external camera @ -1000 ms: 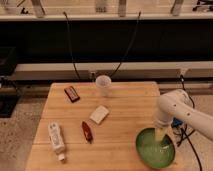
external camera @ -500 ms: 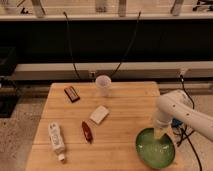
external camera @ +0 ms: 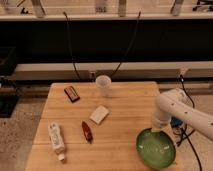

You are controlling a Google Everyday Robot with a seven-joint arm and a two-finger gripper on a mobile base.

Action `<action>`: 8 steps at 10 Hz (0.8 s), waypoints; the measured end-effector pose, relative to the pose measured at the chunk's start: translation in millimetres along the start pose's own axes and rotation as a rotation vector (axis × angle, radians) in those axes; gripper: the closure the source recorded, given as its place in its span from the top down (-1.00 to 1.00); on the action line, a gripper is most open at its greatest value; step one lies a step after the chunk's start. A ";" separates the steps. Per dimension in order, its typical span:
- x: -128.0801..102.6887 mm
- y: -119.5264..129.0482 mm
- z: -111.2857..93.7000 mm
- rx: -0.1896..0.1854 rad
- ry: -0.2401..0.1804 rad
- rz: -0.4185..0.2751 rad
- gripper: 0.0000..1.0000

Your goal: Drag the ceramic bowl in a circle

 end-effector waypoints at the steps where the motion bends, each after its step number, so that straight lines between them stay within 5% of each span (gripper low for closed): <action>1: -8.3 -7.8 -1.6 0.000 0.007 -0.015 -0.99; 8: -40.0 -30.2 -6.9 -0.008 0.022 -0.062 -0.99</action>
